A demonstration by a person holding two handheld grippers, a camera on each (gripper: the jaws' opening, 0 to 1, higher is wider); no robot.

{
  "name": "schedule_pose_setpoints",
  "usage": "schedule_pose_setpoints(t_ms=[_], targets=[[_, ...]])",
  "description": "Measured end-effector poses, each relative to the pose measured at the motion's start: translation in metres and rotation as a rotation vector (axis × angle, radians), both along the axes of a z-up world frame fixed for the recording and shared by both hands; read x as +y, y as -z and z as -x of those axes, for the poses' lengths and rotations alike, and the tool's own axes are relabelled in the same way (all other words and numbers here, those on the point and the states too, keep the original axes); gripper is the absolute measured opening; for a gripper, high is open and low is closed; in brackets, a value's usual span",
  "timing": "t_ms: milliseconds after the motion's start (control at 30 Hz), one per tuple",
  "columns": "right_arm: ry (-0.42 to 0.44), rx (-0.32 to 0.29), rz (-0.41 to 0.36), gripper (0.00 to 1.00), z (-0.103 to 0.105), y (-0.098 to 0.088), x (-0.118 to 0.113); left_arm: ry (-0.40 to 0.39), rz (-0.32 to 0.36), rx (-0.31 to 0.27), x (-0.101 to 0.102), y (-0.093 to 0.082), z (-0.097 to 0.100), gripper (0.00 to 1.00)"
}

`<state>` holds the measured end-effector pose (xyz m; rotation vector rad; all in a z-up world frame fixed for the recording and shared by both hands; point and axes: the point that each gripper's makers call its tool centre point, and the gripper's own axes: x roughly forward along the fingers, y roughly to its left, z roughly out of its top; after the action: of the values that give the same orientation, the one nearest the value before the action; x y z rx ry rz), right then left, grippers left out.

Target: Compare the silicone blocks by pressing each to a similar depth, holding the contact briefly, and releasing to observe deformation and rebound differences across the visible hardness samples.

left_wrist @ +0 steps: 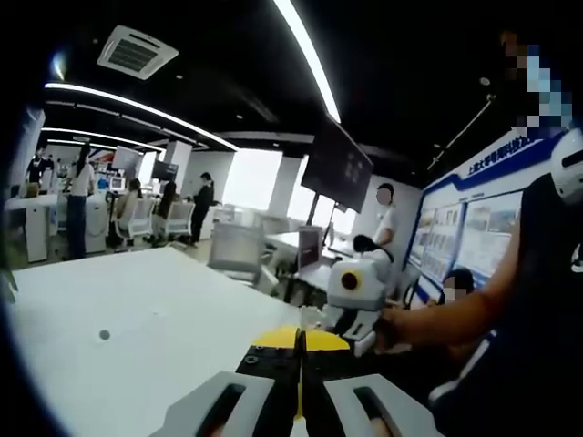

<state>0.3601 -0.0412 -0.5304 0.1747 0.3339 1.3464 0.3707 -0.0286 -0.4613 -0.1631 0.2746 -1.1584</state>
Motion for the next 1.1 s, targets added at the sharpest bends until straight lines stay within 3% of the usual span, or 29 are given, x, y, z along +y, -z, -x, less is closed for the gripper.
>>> schedule_pose_setpoints(t_ms=[200,233,333,433,500,567,600,667,767,900,1000,1033,1100], targets=[[-0.02,0.029,0.012,0.01,0.002,0.003,-0.001,-0.003,0.0,0.011,-0.001,0.004,-0.002,0.0],[-0.023,0.042,0.013,0.01,0.002,0.003,-0.002,-0.003,-0.005,-0.004,-0.002,0.004,-0.003,0.0],[-0.018,0.062,0.03,0.01,0.0,0.005,-0.005,0.009,-0.052,-0.144,-0.005,0.007,-0.006,0.0],[-0.021,0.051,0.032,0.01,0.001,0.006,-0.007,0.006,-0.04,-0.056,-0.007,0.006,-0.004,0.0],[-0.01,0.065,0.004,0.04,0.0,0.002,-0.006,-0.014,-0.037,-0.065,-0.007,0.002,-0.006,0.0],[0.017,0.017,-0.009,0.06,-0.005,-0.002,-0.007,-0.018,-0.03,-0.06,-0.008,-0.001,-0.006,0.0],[0.034,-0.051,-0.036,0.08,-0.009,-0.006,-0.006,-0.02,-0.02,-0.053,-0.008,-0.004,-0.006,0.0],[0.033,-0.033,-0.042,0.09,-0.008,-0.006,-0.007,-0.017,-0.003,-0.048,-0.009,-0.009,-0.006,0.0],[0.042,-0.055,-0.044,0.14,-0.011,-0.008,-0.006,-0.009,0.013,-0.03,-0.009,-0.012,-0.005,0.0],[0.165,-0.089,-0.044,0.66,-0.031,-0.009,-0.01,-0.002,0.035,-0.023,-0.01,-0.02,-0.001,0.0],[0.218,-0.129,-0.024,0.92,-0.04,-0.006,-0.014,-0.007,0.041,-0.023,-0.01,-0.023,-0.002,0.0],[0.252,-0.13,-0.018,0.97,-0.045,-0.005,-0.016,-0.01,0.041,-0.022,-0.01,-0.023,-0.003,0.0],[0.243,-0.122,-0.018,0.97,-0.044,-0.002,-0.018,-0.011,0.04,-0.01,-0.011,-0.022,-0.004,0.0]])
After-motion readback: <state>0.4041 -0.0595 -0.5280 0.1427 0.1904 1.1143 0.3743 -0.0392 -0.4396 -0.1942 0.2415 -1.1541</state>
